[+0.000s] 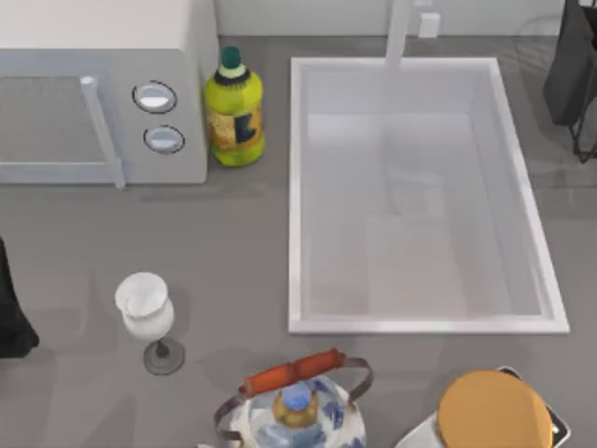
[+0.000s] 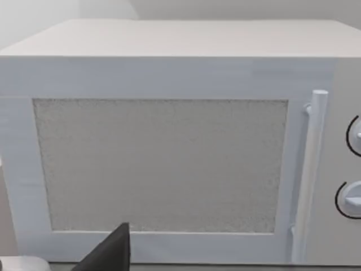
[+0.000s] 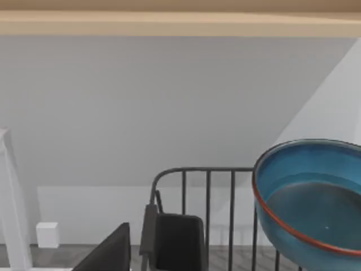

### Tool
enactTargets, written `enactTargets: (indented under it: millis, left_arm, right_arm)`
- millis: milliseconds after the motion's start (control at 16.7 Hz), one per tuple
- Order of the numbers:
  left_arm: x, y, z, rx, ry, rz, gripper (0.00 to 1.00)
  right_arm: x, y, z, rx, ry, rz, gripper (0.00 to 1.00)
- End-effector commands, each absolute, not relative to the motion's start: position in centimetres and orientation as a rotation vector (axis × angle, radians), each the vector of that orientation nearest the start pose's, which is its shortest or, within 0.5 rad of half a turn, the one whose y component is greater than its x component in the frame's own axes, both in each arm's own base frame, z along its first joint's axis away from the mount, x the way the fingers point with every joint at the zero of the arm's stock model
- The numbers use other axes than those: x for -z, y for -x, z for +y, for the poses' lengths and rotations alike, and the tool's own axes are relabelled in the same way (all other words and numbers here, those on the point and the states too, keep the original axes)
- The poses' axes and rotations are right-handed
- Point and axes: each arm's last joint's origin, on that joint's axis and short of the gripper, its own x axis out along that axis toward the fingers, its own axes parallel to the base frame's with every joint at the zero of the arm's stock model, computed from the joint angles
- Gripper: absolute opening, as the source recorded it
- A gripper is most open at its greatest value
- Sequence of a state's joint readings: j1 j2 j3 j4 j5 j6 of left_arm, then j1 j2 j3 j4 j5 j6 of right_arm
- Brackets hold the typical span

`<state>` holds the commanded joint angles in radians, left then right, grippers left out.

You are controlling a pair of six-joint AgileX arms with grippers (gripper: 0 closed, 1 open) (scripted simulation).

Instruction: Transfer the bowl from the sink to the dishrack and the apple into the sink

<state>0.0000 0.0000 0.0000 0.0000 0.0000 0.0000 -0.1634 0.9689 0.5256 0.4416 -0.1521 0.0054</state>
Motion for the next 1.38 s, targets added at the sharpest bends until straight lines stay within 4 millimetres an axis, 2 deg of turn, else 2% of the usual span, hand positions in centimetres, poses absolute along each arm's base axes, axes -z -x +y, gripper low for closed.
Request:
enactTargets:
  millis: [720,1380]
  left_arm:
    - [-16.0,-10.6,-0.1,0.0,0.0,0.0,1.0]
    - [-16.0,-10.6,-0.1,0.0,0.0,0.0,1.0]
  right_arm:
    - [-24.0,-16.1,-1.5,0.011,0.005,0.01,1.0]
    - [-20.4,-12.3,-0.6,0.002,0.003,-0.005,1.0]
